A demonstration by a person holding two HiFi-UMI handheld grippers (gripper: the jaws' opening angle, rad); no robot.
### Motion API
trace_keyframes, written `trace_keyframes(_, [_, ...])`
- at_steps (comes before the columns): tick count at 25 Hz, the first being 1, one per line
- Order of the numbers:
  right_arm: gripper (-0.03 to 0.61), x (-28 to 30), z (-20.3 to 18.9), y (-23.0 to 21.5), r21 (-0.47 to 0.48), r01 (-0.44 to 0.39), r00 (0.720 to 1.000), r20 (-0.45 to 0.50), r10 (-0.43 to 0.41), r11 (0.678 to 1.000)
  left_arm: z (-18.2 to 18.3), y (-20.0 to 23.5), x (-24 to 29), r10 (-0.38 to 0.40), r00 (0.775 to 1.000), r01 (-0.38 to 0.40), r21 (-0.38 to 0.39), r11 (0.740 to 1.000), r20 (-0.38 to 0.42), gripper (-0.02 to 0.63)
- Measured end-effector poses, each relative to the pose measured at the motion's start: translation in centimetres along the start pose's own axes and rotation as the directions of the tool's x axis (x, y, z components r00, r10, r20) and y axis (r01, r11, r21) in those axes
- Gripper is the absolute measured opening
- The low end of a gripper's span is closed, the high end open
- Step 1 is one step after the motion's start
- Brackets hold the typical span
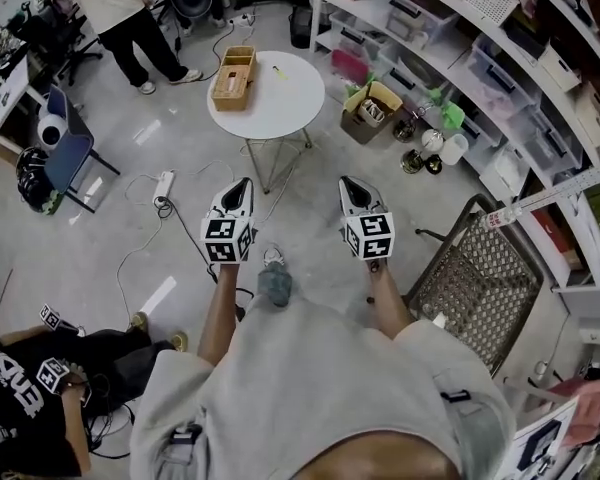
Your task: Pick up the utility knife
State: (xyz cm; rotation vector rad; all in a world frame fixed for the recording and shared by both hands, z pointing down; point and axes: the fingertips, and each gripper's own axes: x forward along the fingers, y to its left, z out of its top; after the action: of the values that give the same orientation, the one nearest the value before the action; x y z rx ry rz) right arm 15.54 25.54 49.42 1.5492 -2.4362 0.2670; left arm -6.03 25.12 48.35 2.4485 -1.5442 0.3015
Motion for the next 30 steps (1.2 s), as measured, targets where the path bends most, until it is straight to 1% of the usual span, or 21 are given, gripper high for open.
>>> trace_keyframes(13, [0.032,14.3,6.5,-2.5,-0.013,0.058,0.998,0.003,-0.058,0.998,6.5,9.8,12.0,-0.074,0.997,0.074,0.010,0.997,0.026,0.020])
trace_keyframes(18, [0.032,18.6,7.1,-2.8,-0.006,0.073,0.997,-0.001,-0.073,0.997,7.2,13.0,15.7,-0.099,0.995,0.099,0.010,0.995,0.023,0.020])
trace_keyframes(22, [0.031,21.3,7.7,-3.2,-0.007,0.083,0.996,-0.014,-0.083,0.996,7.6,14.7,18.3,-0.122,0.992,0.122,0.006,0.993,0.016,0.020])
trace_keyframes(25, [0.032,22.5,7.6,-3.4,-0.006,0.090,0.996,-0.024,-0.090,0.996,7.5,15.5,19.6,-0.136,0.991,0.136,0.001,0.991,0.010,0.020])
trace_keyframes(30, [0.032,23.7,7.2,-4.3,0.007,0.106,0.994,-0.043,-0.105,0.994,7.4,15.6,21.3,-0.160,0.987,0.160,-0.003,0.987,0.000,0.020])
